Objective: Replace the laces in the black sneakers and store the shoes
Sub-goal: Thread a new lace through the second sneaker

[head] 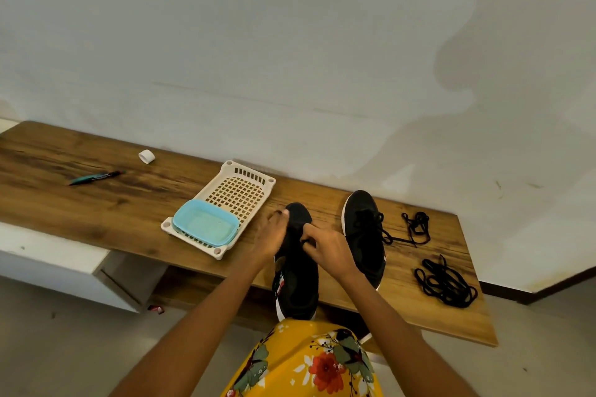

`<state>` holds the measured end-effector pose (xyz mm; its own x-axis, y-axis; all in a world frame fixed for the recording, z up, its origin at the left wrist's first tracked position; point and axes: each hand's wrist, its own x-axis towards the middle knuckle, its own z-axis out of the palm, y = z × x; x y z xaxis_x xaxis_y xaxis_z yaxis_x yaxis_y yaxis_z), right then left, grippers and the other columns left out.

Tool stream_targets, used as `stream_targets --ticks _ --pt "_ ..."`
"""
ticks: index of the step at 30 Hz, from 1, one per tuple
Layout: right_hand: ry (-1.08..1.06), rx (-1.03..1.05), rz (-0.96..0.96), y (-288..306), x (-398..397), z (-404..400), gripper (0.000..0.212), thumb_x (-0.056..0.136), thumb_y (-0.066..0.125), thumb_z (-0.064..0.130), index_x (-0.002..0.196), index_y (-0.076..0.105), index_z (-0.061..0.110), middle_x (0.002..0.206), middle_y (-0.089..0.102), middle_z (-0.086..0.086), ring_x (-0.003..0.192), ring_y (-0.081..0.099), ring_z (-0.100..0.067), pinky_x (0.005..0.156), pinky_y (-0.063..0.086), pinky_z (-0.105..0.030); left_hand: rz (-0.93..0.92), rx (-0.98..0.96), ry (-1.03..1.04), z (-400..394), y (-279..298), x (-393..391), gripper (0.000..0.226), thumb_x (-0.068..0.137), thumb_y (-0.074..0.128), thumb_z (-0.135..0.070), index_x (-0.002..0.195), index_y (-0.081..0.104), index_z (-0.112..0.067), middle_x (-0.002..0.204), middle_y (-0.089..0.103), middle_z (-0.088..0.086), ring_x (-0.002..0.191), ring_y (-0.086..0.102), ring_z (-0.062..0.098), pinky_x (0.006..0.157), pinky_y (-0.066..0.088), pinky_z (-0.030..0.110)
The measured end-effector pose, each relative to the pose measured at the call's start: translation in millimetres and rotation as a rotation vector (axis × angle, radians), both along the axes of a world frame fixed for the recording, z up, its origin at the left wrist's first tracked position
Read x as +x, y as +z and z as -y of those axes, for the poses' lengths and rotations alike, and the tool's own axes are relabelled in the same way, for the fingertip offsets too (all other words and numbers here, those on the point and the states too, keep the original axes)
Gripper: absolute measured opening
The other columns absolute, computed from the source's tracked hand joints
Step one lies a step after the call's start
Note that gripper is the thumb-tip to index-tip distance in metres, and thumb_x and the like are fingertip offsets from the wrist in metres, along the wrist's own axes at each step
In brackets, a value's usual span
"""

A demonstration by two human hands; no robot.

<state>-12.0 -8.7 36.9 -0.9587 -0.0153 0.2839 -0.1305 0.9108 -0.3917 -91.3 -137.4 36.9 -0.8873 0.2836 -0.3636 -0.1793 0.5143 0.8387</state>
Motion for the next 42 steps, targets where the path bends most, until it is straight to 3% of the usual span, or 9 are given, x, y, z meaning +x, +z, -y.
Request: stream_targets --ticks 3,6,9,13,19,23,26,33,42 --pt "-0.068 -0.098 0.01 -7.4 7.4 -5.6 0.008 0.081 0.063 0.011 0.08 0.059 0.017 0.083 0.062 0.005 0.071 0.057 -0.011 0.056 0.043 -0.018 0.308 0.739 0.686 2.1 13.5 -4.1 0.034 0.098 0.042 -0.035 0.128 0.043 -0.019 0.111 0.055 0.005 0.095 0.055 0.021 0.081 0.047 0.035" --pt "-0.176 -0.347 0.032 -15.1 13.8 -10.0 0.008 0.082 0.064 0.01 0.081 0.065 0.018 0.086 0.063 0.011 0.078 0.06 -0.006 0.066 0.051 -0.021 0.361 1.11 0.895 21.3 9.2 -24.1 0.029 0.098 0.046 -0.02 0.126 0.043 -0.013 0.084 0.058 0.005 0.064 0.057 0.015 0.064 0.051 0.031" --pt "-0.369 -0.832 0.027 -6.0 14.7 -4.2 0.005 0.088 0.064 0.011 0.088 0.068 0.013 0.082 0.066 0.004 0.072 0.061 -0.004 0.062 0.049 -0.013 0.236 0.849 0.702 31.8 6.0 -32.2 0.019 0.097 0.048 -0.022 0.114 0.049 -0.012 0.066 0.045 0.0 0.042 0.038 0.006 0.038 0.036 0.019" --pt "-0.606 -1.381 -0.077 -0.7 11.8 -8.2 0.007 0.094 0.056 0.012 0.093 0.063 0.012 0.068 0.064 -0.002 0.056 0.058 -0.009 0.054 0.05 -0.021 -0.155 0.252 0.156 33.7 3.8 -30.1 0.025 0.096 0.05 -0.026 0.118 0.056 -0.014 0.097 0.056 0.0 0.077 0.05 0.011 0.067 0.043 0.023" --pt "-0.939 -1.437 -0.17 -1.2 16.2 -37.5 0.021 0.091 0.061 0.025 0.093 0.062 0.004 0.078 0.066 -0.008 0.064 0.062 -0.013 0.056 0.054 -0.023 -0.258 -0.131 -0.149 41.1 -9.7 -21.5 0.031 0.096 0.048 -0.03 0.072 0.05 -0.01 0.07 0.05 0.005 0.071 0.049 0.017 0.066 0.037 0.028" --pt "-1.033 -1.452 -0.12 -4.7 24.7 -43.7 0.022 0.093 0.059 0.019 0.102 0.06 -0.001 0.076 0.063 -0.012 0.058 0.06 -0.014 0.05 0.054 -0.021 -0.21 -0.225 -0.208 47.4 -21.0 -13.6 0.031 0.1 0.039 -0.025 0.098 0.063 -0.006 0.083 0.056 0.008 0.081 0.052 0.019 0.073 0.037 0.029" --pt "-1.064 -1.493 -0.162 4.3 27.1 -45.3 0.025 0.095 0.053 0.009 0.119 0.052 0.0 0.095 0.062 -0.014 0.068 0.062 -0.015 0.061 0.055 -0.025 -0.078 -0.272 -0.291 52.2 -19.0 -13.0 0.032 0.099 0.042 -0.029 0.077 0.053 -0.008 0.079 0.053 0.008 0.082 0.053 0.022 0.073 0.04 0.032" --pt "-0.809 -0.871 -0.075 30.4 25.9 -44.8 0.024 0.098 0.046 0.014 0.118 0.056 0.009 0.109 0.057 -0.003 0.104 0.056 -0.02 0.082 0.04 -0.026 -0.318 -0.85 -0.481 32.2 9.3 -15.7 0.046 0.094 0.045 -0.045 0.126 0.049 -0.011 0.132 0.048 0.014 0.126 0.042 0.032 0.106 0.028 0.05" --pt "-0.177 -0.094 0.468 -5.4 16.3 2.6 0.033 0.095 0.051 0.021 0.127 0.057 0.016 0.129 0.051 -0.009 0.125 0.038 -0.027 0.101 0.036 -0.038 -0.502 -0.392 -0.747 3.4 13.7 2.8 0.025 0.086 0.065 -0.02 0.109 0.067 -0.011 0.113 0.06 0.007 0.106 0.056 0.02 0.09 0.043 0.03"
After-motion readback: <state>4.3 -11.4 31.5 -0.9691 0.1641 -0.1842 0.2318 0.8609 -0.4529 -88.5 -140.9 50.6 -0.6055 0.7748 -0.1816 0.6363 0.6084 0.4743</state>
